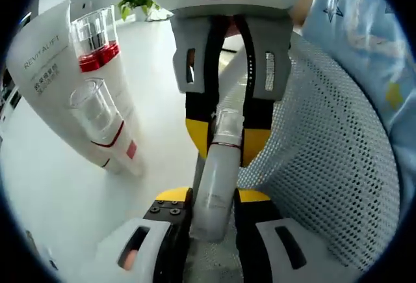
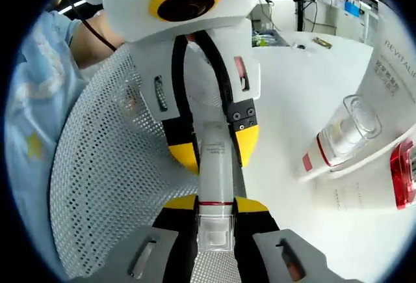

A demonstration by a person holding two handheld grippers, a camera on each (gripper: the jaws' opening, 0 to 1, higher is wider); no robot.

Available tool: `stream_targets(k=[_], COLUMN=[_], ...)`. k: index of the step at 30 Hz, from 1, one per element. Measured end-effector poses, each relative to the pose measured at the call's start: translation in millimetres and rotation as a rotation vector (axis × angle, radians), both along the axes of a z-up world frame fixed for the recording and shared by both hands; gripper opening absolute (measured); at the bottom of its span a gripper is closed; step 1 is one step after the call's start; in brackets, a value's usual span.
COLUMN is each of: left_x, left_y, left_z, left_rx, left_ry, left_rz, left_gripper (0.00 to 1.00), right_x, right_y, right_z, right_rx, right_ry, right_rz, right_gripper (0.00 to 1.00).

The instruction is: Arrange the skincare products in the storage area until every visible bottle or jar stands upright without overlapping.

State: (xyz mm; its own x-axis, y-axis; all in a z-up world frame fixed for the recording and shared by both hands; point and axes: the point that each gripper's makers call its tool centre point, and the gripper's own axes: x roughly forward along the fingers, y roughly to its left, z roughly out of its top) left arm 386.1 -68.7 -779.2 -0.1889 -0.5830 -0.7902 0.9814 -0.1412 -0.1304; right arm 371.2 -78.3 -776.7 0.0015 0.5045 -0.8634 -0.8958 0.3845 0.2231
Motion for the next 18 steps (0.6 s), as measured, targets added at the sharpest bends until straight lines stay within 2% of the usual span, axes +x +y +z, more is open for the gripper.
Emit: stream_targets(k=[4, 7, 11, 12, 13, 16, 18], left_x=[-5.8, -9.1, -5.8, -2.0, 0.0, 4.2, 7.2], left_y=[2, 2, 3, 4, 4, 3, 1], left_z=[-2.9, -2.5, -3.8, -2.7, -1.6, 5.5, 11.2], left_rx=[0.025, 0.018, 0.038, 0.037, 0.032, -0.002, -0.034], left_ry=[0.035, -0.005, -0.018, -0.014, -0.009, 0.010, 0.016], left_rz=[-0.007, -0.064, -0.045, -0.027, -0.014, 0.030, 0.050], left_gripper=[0.25, 0.24, 0.23, 0.23, 0.23, 0.23, 0.22], right_x=[-4, -5, 0, 6, 8, 15, 20], right_y=[3, 3, 3, 5, 5, 3, 0], right_z=[0.9, -0.1, -2.0, 0.6, 1.5, 3.9, 7.6], right_rx=[0.001, 0.002, 0.043, 0.064, 0.068, 0.086, 0.111], right_ry=[-0.016, -0.041, -0.082, -0.136, -0.149, -0.168, -0.158], right_rz=[0.037, 0.064, 0.072, 0.084, 0.079, 0.054, 0.004], right_gripper=[0.14, 0.15, 0.15, 0.16, 0.16, 0.19, 0.21])
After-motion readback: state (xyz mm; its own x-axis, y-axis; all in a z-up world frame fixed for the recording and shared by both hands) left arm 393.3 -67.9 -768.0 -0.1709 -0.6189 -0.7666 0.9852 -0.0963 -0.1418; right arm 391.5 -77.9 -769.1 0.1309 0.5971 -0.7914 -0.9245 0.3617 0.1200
